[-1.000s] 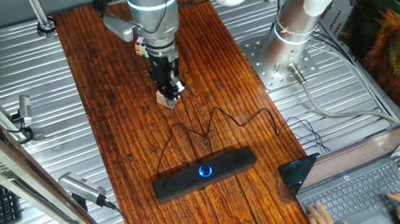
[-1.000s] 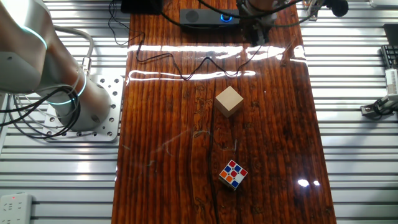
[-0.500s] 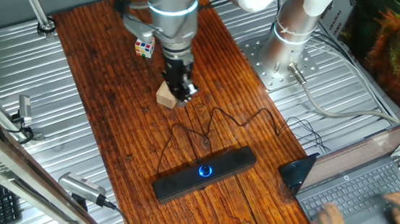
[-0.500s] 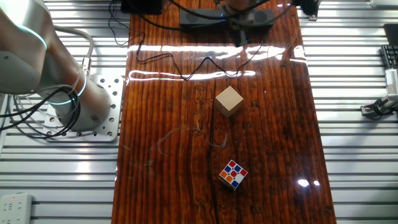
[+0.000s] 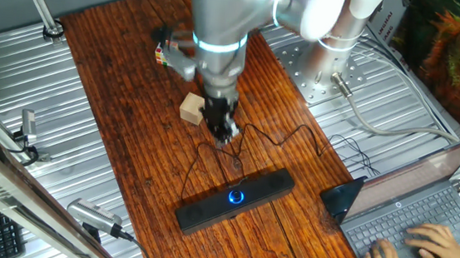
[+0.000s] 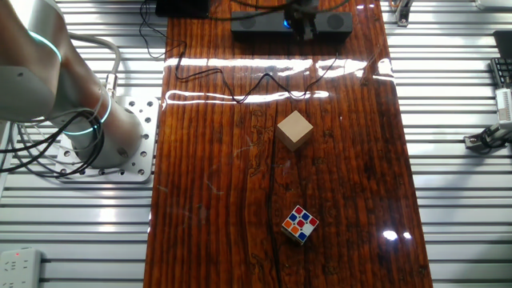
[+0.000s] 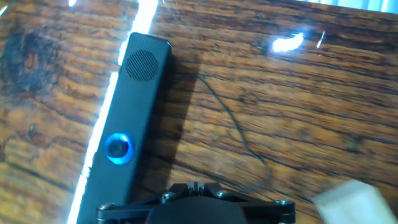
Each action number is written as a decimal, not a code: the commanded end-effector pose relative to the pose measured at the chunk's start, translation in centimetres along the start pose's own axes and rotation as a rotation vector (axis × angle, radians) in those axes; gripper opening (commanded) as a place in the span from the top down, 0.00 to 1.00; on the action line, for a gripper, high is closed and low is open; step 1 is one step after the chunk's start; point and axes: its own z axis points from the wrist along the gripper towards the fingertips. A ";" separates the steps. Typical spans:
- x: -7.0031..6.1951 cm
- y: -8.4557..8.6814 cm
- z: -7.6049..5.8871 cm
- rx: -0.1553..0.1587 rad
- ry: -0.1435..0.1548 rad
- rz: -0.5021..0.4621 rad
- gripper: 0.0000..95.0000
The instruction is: Turn the knob to increase the volume of the speaker
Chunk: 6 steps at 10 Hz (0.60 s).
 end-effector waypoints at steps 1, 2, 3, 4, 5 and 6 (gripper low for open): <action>0.1 1.2 -0.3 0.005 -0.007 0.012 1.00; 0.1 1.9 -0.5 0.006 -0.006 0.016 1.00; 0.1 2.2 -0.5 0.006 -0.004 0.021 1.00; 0.1 3.3 -0.1 0.009 -0.005 0.030 1.00; 0.2 4.3 0.4 0.017 -0.010 0.035 1.00; 0.2 5.3 1.1 0.022 -0.012 0.041 1.00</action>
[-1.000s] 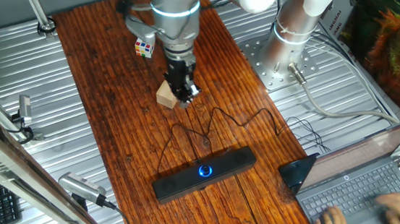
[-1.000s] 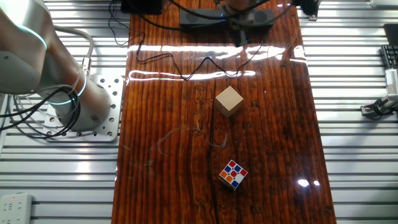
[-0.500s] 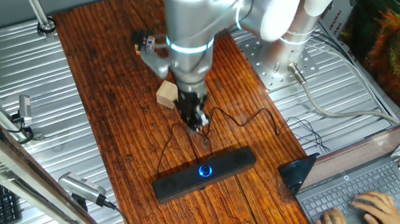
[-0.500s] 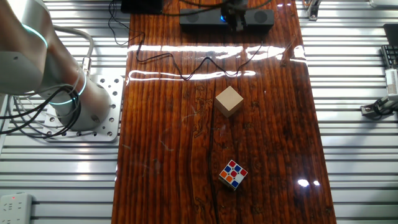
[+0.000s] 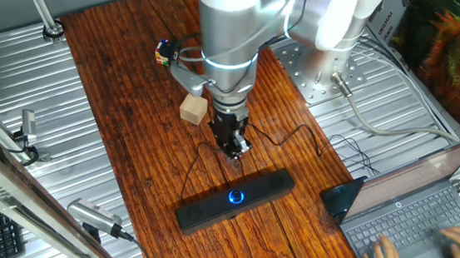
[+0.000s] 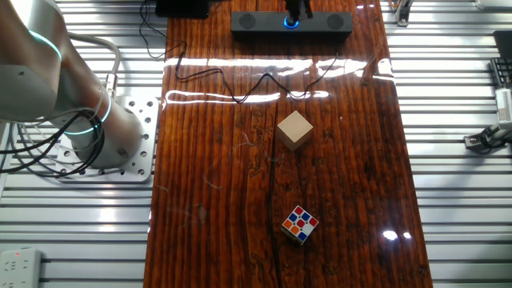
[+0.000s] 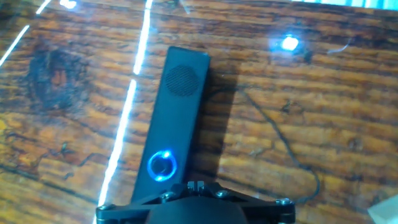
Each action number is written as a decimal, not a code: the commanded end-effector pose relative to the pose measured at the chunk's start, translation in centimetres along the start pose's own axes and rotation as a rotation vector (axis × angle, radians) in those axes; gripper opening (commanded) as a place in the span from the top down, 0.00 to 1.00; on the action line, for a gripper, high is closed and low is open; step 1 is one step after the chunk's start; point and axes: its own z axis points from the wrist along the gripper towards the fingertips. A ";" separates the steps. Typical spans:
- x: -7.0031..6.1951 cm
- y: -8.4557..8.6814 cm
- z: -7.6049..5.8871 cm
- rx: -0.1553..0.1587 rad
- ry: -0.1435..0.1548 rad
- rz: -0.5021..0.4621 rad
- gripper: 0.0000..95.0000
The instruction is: Turn the knob to increase the volume of the speaker
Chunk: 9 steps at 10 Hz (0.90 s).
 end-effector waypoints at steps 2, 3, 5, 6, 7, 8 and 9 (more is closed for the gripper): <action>-0.3 1.0 1.2 -0.002 -0.007 0.003 1.00; -0.2 1.1 1.3 -0.002 -0.008 0.003 1.00; -0.2 1.5 1.6 0.003 -0.009 0.006 1.00; -0.1 2.3 2.2 0.007 -0.016 0.016 1.00; -0.1 2.5 2.4 0.007 -0.015 0.017 1.00; -0.2 2.6 2.5 0.006 -0.016 0.017 1.00; -0.2 2.7 2.5 0.007 -0.015 0.017 1.00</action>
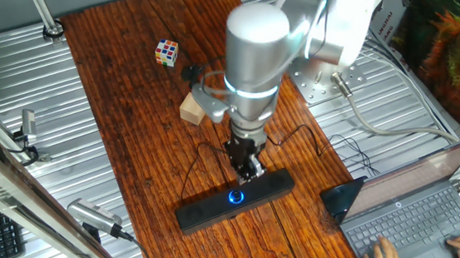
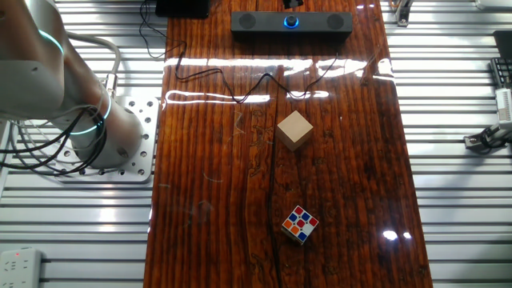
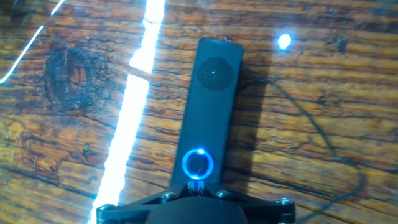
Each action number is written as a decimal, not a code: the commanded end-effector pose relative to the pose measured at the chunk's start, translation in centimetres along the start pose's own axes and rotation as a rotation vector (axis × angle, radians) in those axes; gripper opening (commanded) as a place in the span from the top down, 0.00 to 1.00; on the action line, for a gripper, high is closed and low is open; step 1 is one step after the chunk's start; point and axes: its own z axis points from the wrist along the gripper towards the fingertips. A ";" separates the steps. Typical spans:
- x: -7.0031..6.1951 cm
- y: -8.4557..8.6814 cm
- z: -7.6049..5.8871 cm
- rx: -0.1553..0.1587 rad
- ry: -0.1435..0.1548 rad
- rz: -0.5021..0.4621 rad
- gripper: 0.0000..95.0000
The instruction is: Turn the knob to increase the volume of the speaker
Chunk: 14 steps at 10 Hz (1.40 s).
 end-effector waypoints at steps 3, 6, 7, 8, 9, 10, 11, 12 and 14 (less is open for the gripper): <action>0.3 0.0 -0.4 0.000 0.005 0.002 1.00; 0.3 0.0 -0.4 0.000 0.006 0.003 1.00; 0.2 0.0 -0.4 0.002 0.006 0.003 1.00; 0.2 0.1 -0.4 0.005 0.006 0.002 1.00; 0.2 0.1 -0.4 0.008 0.007 -0.001 1.00; 0.2 0.1 -0.4 0.008 0.008 -0.001 1.00; 0.2 0.1 -0.4 0.007 0.009 0.002 1.00; 0.2 0.2 -0.3 0.007 0.008 0.005 1.00; 0.0 0.4 0.1 0.010 0.004 0.010 1.00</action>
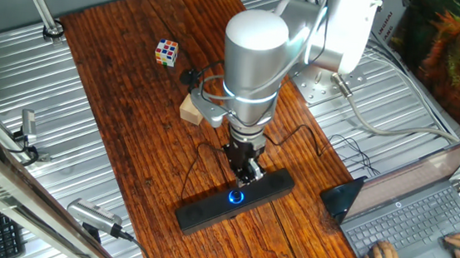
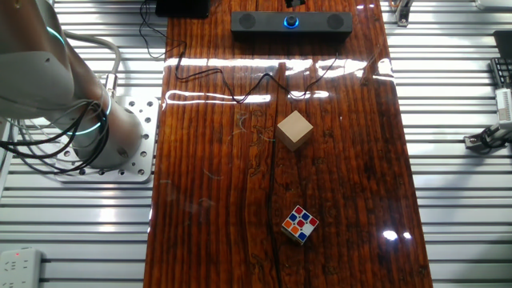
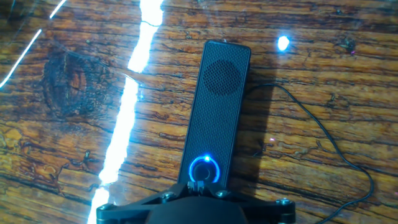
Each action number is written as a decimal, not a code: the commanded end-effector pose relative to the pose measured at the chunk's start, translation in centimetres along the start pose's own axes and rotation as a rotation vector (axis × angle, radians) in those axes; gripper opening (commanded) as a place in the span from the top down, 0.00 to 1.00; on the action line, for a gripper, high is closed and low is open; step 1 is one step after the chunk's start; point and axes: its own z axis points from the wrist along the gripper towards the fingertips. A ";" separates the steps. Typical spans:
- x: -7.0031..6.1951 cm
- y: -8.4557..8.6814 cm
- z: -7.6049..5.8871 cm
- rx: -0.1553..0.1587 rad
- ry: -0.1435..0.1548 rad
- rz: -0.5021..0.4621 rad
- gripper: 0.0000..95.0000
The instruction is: Turn the knob to increase the volume of the speaker
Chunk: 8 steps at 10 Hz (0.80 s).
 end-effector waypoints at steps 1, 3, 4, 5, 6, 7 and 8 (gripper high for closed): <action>-0.2 0.1 0.4 0.004 -0.006 0.004 1.00; -0.3 0.3 0.7 0.006 -0.006 0.005 1.00; -0.3 0.2 0.8 0.006 -0.005 0.006 1.00; -0.3 0.2 0.9 0.006 -0.006 0.006 1.00; -0.3 0.2 1.2 0.008 -0.008 0.005 1.00; -0.4 0.1 1.4 0.010 -0.007 0.004 1.00; -0.4 0.0 1.6 0.009 -0.006 0.002 1.00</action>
